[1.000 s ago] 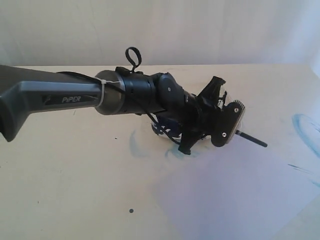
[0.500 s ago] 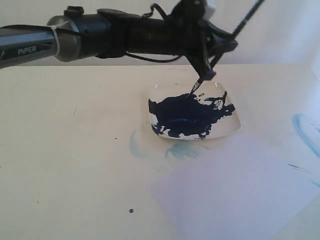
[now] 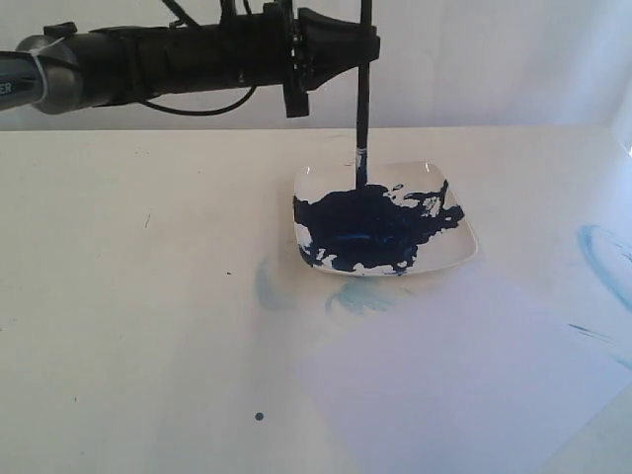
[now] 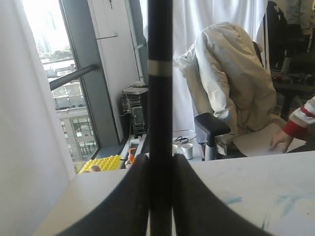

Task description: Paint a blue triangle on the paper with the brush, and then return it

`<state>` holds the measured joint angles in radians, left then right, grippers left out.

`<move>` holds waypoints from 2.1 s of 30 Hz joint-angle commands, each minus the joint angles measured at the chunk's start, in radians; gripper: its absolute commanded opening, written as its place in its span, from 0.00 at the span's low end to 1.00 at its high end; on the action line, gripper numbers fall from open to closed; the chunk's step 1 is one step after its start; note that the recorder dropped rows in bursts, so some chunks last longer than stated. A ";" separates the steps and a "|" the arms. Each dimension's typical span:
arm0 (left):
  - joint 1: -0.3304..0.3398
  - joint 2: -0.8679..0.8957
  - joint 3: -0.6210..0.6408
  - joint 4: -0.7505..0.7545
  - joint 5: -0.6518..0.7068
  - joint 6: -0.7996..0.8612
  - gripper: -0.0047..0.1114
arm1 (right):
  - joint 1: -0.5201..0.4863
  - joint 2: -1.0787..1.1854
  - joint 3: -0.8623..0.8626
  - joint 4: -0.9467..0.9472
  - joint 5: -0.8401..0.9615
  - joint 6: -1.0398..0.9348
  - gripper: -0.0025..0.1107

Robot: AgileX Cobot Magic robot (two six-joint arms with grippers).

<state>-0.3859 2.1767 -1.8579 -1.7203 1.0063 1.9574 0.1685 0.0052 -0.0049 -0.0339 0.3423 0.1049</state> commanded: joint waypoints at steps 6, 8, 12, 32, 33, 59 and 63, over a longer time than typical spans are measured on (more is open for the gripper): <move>0.035 0.061 -0.004 -0.024 0.174 0.031 0.04 | 0.002 -0.005 0.005 -0.001 -0.007 0.005 0.02; 0.035 0.066 -0.004 -0.024 0.192 0.024 0.04 | 0.002 -0.005 0.005 -0.001 -0.007 0.005 0.02; 0.035 0.068 -0.004 -0.024 0.194 -0.021 0.04 | 0.002 -0.005 0.005 -0.001 -0.007 0.005 0.02; 0.035 0.061 -0.004 -0.024 0.215 -0.066 0.04 | 0.002 -0.005 0.005 -0.003 -0.186 0.005 0.02; 0.035 0.059 -0.005 -0.024 0.215 -0.071 0.04 | 0.002 -0.005 0.005 -0.003 -0.226 0.005 0.02; 0.035 0.099 -0.022 -0.024 0.215 -0.055 0.04 | 0.002 0.024 0.001 0.085 -0.412 0.591 0.02; 0.035 0.099 -0.022 -0.024 0.215 -0.059 0.04 | 0.002 0.175 -0.080 0.083 -0.380 0.545 0.02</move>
<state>-0.3518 2.2770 -1.8796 -1.7203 1.1237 1.9027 0.1685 0.0889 -0.0311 0.0477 -0.0607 0.6775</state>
